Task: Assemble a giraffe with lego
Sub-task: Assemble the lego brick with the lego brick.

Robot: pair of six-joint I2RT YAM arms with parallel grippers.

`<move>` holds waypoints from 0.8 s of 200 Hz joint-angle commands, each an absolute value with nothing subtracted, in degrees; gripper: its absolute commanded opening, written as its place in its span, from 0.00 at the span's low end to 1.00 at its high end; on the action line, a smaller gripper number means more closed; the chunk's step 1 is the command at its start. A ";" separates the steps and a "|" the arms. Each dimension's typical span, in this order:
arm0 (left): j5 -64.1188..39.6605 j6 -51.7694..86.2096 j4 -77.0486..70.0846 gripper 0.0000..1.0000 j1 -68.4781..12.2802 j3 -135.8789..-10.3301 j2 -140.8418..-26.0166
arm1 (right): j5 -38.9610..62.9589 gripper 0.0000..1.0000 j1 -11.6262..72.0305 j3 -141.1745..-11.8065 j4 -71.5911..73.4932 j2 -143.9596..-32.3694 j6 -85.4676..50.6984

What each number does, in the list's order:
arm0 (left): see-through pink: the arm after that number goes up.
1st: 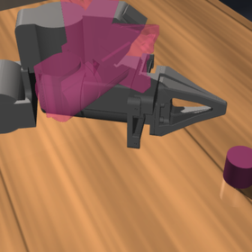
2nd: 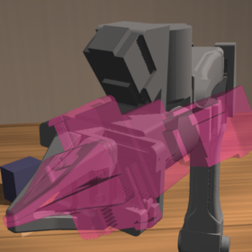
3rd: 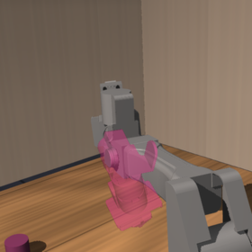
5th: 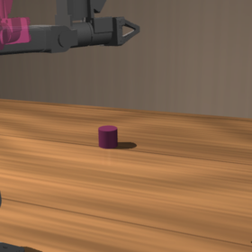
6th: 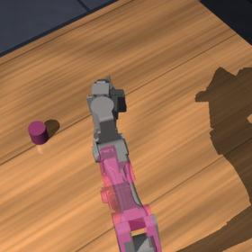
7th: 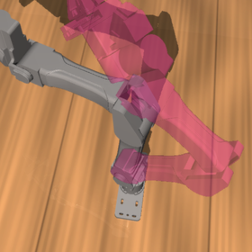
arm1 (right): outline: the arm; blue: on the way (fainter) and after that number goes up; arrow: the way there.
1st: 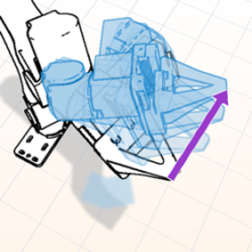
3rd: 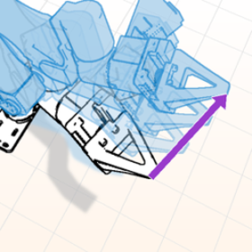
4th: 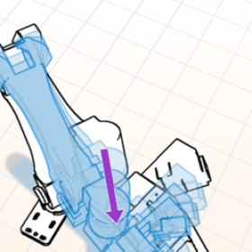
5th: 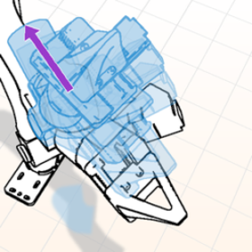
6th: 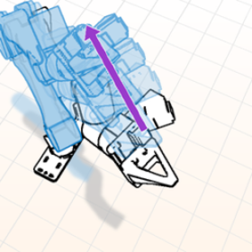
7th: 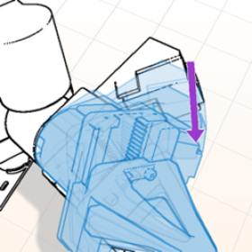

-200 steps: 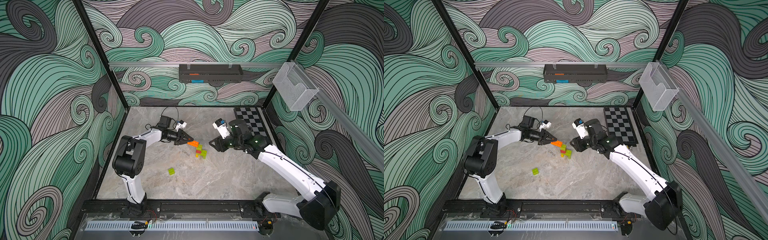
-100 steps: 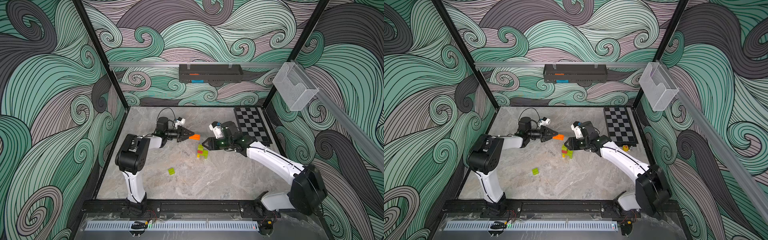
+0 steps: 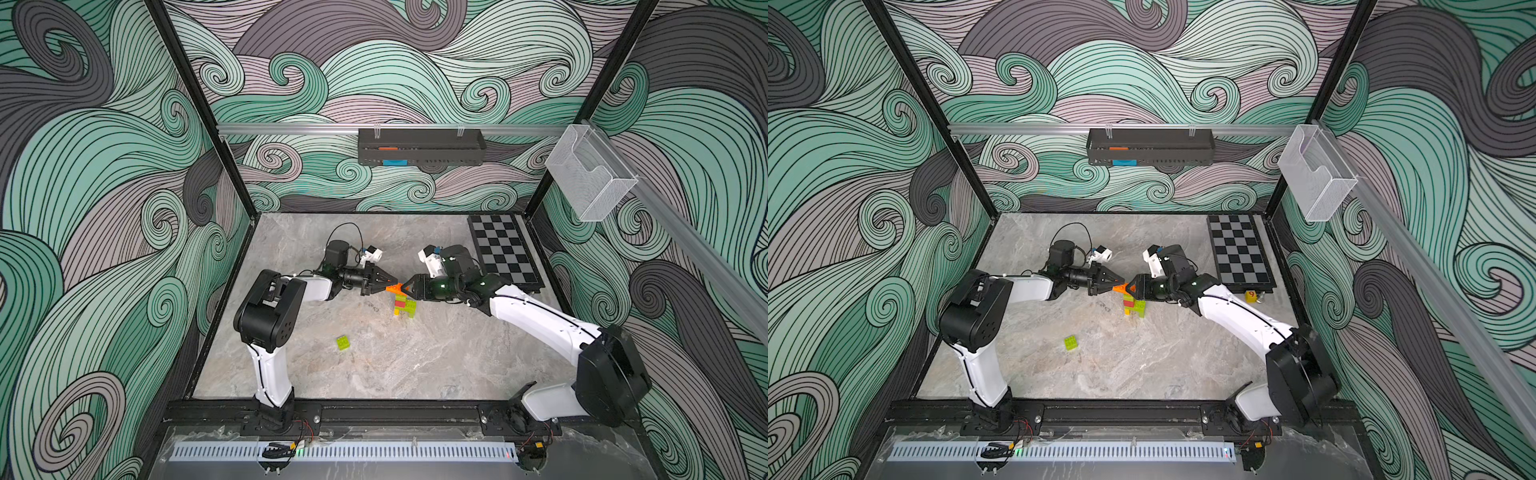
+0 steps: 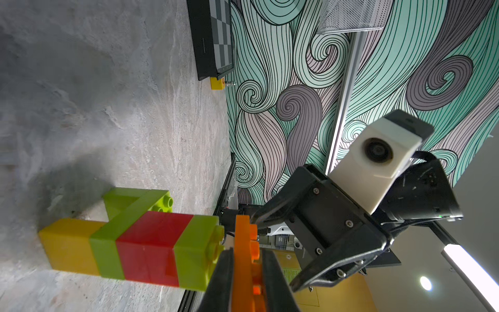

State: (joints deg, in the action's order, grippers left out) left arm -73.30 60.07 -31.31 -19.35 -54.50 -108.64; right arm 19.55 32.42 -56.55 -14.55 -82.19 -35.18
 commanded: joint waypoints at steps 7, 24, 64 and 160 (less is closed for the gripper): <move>-73.87 58.38 -30.30 0.00 -19.16 -54.40 -108.83 | 17.74 0.51 32.18 -57.24 -14.94 -84.38 -36.30; -74.20 58.36 -30.32 0.00 -19.16 -55.18 -109.87 | 17.16 0.49 32.31 -58.23 -15.28 -85.76 -36.30; -73.92 58.55 -30.41 0.00 -19.16 -55.42 -111.35 | 16.78 0.47 32.32 -59.71 -15.82 -87.83 -36.12; -73.47 49.63 -19.95 0.00 -19.16 -55.10 -110.65 | 16.70 0.39 32.39 -61.23 -16.73 -90.77 -35.93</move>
State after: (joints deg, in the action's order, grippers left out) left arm -74.26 55.46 -27.97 -19.25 -54.72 -110.37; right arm 17.08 32.42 -59.86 -15.70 -89.62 -36.23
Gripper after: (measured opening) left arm 0.177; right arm 0.408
